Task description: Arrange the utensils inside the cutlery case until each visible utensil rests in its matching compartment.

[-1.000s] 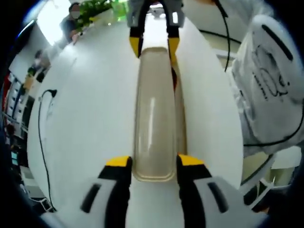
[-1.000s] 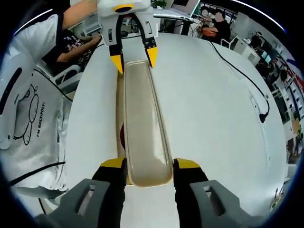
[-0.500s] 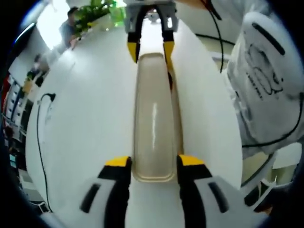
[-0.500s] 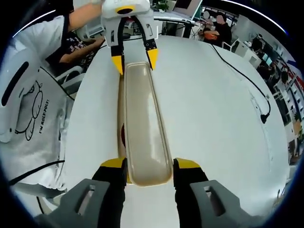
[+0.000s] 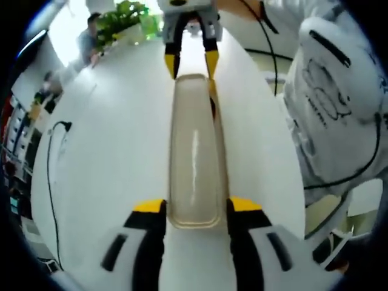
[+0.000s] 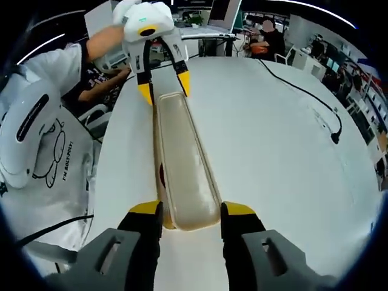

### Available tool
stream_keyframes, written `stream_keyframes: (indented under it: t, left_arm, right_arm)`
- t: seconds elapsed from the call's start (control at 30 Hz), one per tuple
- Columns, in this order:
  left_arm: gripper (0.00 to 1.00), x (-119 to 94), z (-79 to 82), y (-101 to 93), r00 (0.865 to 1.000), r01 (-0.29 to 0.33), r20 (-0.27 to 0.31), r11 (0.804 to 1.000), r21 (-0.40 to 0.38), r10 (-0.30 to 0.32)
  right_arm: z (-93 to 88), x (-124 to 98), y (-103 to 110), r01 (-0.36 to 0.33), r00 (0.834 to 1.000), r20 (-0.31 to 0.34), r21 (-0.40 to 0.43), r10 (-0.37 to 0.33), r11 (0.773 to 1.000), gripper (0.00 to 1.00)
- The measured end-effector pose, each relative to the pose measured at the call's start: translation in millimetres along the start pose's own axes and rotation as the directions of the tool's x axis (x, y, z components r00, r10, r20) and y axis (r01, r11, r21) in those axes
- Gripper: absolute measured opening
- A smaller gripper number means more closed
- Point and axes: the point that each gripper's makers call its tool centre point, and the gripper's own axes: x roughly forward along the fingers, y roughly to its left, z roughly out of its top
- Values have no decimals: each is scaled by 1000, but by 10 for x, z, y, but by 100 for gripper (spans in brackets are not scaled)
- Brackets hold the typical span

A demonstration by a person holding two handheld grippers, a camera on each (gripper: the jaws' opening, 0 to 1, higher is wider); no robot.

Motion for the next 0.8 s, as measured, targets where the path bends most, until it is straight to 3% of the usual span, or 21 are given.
stream_keyframes:
  t: [0.13, 0.23, 0.33, 0.37, 0.43, 0.47, 0.5, 0.53, 0.57, 0.6, 0.67, 0.7, 0.73, 0.77, 0.8]
  left_arm:
    - [43, -27, 32, 7, 1000, -4, 18, 1000, -13, 4]
    - [43, -115, 39, 56, 998, -24, 58, 999, -45, 26]
    - [40, -252, 51, 124, 986, -32, 158, 991, -130, 53]
    - [36, -293, 51, 152, 979, -39, 191, 983, -179, 74]
    - [25, -391, 30, 318, 950, -79, 259, 936, -342, 175]
    - [19, -439, -23, 401, 937, -75, 274, 889, -452, 218]
    - [20, -471, -44, 441, 921, -47, 313, 864, -501, 231]
    - [20, -486, -81, 453, 910, -11, 344, 843, -537, 231]
    - [20, -477, -143, 459, 912, 5, 338, 817, -576, 233]
    - [20, -467, -226, 487, 910, 12, 338, 798, -602, 242]
    - [19, -411, -358, 475, 913, 24, 328, 768, -640, 244]
    - [19, -400, -357, 458, 908, 41, 342, 760, -649, 243]
    - [19, -374, -361, 428, 902, 76, 358, 729, -681, 240]
    - [19, -360, -364, 425, 895, 88, 371, 719, -690, 247]
    - [17, -342, -382, 422, 891, 101, 376, 698, -709, 253]
  right_arm:
    - [-9, -38, -3, 3, 999, 38, 25, -4, 1000, 38]
    - [37, -118, -11, 6, 991, 132, 85, -17, 996, 37]
    - [31, -199, -44, -28, 967, 255, 206, -26, 978, 32]
    - [32, -223, -88, -34, 951, 305, 243, -44, 969, 30]
    - [14, -258, -157, -66, 916, 394, 333, -75, 941, 29]
    - [6, -265, -209, -69, 896, 432, 364, -103, 929, 29]
    - [1, -273, -262, -75, 873, 470, 396, -132, 915, 29]
    - [-57, -253, -294, -102, 866, 478, 459, -148, 883, 28]
    - [-68, -248, -301, -108, 864, 480, 472, -152, 875, 27]
    - [-67, -238, -328, -129, 844, 510, 494, -167, 860, 25]
    - [-91, -219, -366, -157, 828, 527, 541, -188, 826, 22]
    - [-101, -211, -374, -168, 824, 532, 556, -193, 814, 21]
    - [-126, -197, -393, -170, 821, 533, 568, -203, 805, 19]
    - [-146, -182, -396, -172, 818, 538, 566, -203, 806, 17]
    - [-167, -156, -384, -207, 816, 542, 599, -201, 773, 16]
